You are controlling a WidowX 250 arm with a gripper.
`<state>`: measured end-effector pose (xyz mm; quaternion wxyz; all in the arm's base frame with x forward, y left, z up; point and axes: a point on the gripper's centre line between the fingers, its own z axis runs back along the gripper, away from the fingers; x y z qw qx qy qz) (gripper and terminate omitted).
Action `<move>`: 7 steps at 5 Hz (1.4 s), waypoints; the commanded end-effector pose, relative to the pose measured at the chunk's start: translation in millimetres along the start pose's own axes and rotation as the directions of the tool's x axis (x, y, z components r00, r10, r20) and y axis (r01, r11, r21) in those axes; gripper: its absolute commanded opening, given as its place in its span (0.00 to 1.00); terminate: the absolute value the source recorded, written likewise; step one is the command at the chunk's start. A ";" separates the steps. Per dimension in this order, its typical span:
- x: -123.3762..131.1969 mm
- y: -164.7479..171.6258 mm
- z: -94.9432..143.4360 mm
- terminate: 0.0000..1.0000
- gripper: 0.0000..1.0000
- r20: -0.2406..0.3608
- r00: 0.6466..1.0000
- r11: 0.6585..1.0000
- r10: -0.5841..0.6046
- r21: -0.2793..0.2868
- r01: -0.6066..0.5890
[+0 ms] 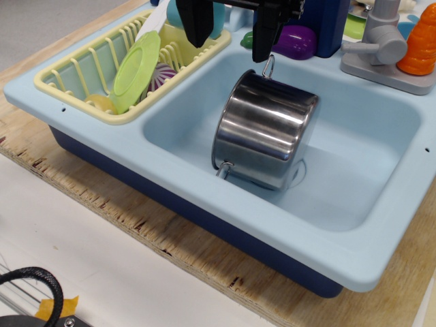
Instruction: Flip pot upright which is in sink
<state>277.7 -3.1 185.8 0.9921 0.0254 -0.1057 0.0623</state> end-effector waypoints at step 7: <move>-6.0 -13.6 -40.2 0.00 1.00 0.035 0.970 0.818 0.239 -0.546 -0.181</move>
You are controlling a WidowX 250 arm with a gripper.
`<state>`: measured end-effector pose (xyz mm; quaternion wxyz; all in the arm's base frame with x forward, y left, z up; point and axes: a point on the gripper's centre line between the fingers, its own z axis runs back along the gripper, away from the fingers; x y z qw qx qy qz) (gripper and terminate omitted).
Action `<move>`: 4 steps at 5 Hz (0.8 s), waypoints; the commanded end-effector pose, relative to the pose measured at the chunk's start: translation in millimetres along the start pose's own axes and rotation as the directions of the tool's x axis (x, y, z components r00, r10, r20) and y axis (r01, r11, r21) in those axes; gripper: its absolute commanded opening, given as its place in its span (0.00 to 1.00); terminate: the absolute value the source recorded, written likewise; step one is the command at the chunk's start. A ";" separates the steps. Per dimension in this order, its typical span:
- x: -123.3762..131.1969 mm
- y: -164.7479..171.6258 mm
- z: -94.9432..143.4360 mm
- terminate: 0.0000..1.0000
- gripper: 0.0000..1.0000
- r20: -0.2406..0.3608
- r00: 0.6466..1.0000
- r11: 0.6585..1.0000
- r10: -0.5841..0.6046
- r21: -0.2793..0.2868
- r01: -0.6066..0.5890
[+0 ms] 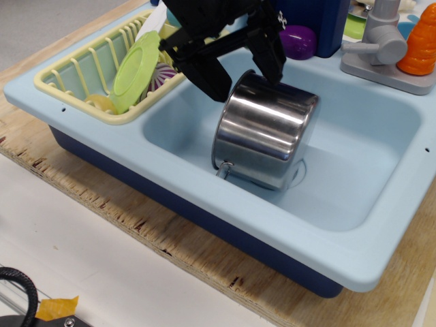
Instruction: Flip pot upright which is in sink
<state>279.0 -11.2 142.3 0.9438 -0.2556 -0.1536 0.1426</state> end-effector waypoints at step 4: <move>-4.3 -23.9 -18.9 0.00 0.00 0.052 0.978 0.976 -0.201 0.096 0.196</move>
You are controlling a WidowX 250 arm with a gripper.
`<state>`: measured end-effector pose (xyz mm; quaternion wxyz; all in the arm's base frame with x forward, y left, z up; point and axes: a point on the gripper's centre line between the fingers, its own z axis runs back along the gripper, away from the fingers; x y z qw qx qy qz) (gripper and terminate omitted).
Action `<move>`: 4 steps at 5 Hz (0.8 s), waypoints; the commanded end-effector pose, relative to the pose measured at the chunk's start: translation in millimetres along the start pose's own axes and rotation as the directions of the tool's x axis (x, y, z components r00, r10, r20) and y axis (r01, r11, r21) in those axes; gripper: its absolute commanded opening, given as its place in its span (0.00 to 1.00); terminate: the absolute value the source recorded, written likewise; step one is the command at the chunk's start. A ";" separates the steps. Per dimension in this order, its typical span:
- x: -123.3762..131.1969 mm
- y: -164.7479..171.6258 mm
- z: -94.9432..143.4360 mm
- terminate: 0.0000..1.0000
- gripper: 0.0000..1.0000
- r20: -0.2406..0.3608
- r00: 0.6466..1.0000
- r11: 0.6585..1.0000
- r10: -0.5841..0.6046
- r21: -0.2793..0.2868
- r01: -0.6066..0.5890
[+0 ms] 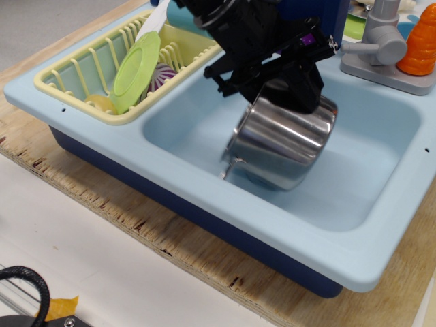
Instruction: Flip pot upright which is in sink
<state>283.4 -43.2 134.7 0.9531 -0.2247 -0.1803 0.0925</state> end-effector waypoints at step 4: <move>1.3 -25.9 -18.1 0.00 1.00 -0.074 0.966 0.962 -0.248 0.100 0.254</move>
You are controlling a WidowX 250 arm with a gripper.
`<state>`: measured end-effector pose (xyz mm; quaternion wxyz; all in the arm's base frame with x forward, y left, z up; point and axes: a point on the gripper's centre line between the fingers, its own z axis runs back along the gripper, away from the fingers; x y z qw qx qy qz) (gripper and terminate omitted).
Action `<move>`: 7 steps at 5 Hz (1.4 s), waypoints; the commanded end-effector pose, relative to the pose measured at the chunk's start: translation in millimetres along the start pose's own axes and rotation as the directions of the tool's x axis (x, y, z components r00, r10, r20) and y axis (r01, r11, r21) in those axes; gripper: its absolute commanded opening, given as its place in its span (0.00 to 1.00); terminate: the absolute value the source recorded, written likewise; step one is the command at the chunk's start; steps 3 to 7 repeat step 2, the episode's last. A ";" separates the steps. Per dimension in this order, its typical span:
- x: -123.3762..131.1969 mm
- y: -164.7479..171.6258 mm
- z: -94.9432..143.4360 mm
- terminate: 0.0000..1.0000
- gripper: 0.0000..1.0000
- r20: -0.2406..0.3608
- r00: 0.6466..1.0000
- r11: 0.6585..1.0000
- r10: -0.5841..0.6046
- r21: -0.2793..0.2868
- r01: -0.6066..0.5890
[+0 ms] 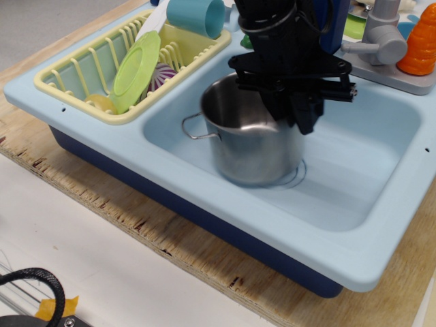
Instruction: Flip pot upright which is in sink
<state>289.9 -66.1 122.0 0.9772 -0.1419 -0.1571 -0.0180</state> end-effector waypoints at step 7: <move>7.0 -8.8 6.0 1.00 1.00 0.030 0.999 1.000 -0.018 -0.020 0.018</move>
